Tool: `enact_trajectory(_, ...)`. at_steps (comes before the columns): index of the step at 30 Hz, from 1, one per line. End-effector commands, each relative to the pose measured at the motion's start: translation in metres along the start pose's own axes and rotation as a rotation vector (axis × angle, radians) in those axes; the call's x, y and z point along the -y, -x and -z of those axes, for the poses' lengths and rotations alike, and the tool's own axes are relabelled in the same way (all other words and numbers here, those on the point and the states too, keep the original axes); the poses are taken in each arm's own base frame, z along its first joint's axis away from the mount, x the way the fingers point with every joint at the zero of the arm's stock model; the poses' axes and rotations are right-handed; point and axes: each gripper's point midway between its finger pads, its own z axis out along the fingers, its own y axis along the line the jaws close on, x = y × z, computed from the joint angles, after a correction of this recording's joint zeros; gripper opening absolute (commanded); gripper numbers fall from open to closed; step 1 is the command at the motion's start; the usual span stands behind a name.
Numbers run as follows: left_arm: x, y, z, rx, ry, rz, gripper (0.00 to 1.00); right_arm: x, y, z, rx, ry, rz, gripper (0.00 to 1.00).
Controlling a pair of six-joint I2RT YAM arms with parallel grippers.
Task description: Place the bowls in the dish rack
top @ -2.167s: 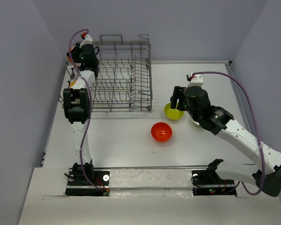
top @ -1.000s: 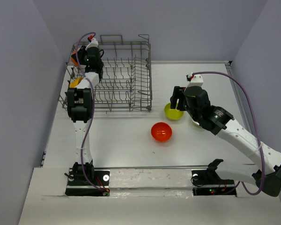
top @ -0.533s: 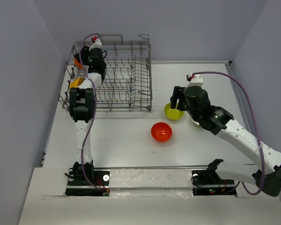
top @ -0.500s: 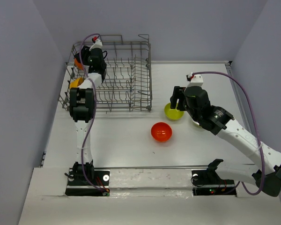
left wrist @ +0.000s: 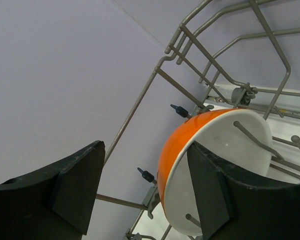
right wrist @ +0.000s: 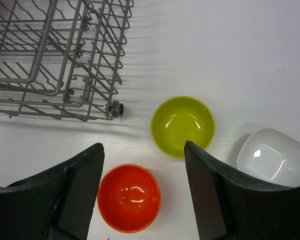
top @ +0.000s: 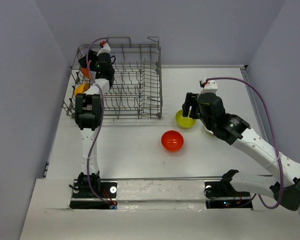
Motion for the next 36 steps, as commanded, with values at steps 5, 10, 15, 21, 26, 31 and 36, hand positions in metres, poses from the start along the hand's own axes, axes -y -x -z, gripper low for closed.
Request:
enact_trajectory(5,-0.018,0.028,0.008,0.065,0.019,0.101,0.88,-0.005,0.017,0.006,0.062,0.025,-0.018,0.71)
enact_trajectory(10,-0.021,0.032,0.011,0.067,0.023,0.114,0.91,-0.005,0.018,0.006,0.065,0.024,-0.02,0.71)
enact_trajectory(15,-0.031,0.04,0.013,0.078,0.029,0.14,0.92,-0.005,0.018,0.006,0.064,0.023,-0.019,0.71)
enact_trajectory(21,-0.048,0.058,0.021,0.102,0.04,0.198,0.93,-0.004,0.02,0.006,0.071,0.016,-0.022,0.71)
enact_trajectory(26,-0.059,0.08,0.035,0.134,0.03,0.236,0.93,0.0,0.02,0.008,0.076,-0.002,-0.028,0.72)
enact_trajectory(31,-0.077,0.125,0.066,0.19,0.013,0.365,0.99,0.001,0.024,0.012,0.091,0.004,-0.053,0.73)
enact_trajectory(36,-0.097,0.191,0.119,0.243,-0.093,0.485,0.99,0.001,0.034,0.023,0.108,0.023,-0.075,0.75)
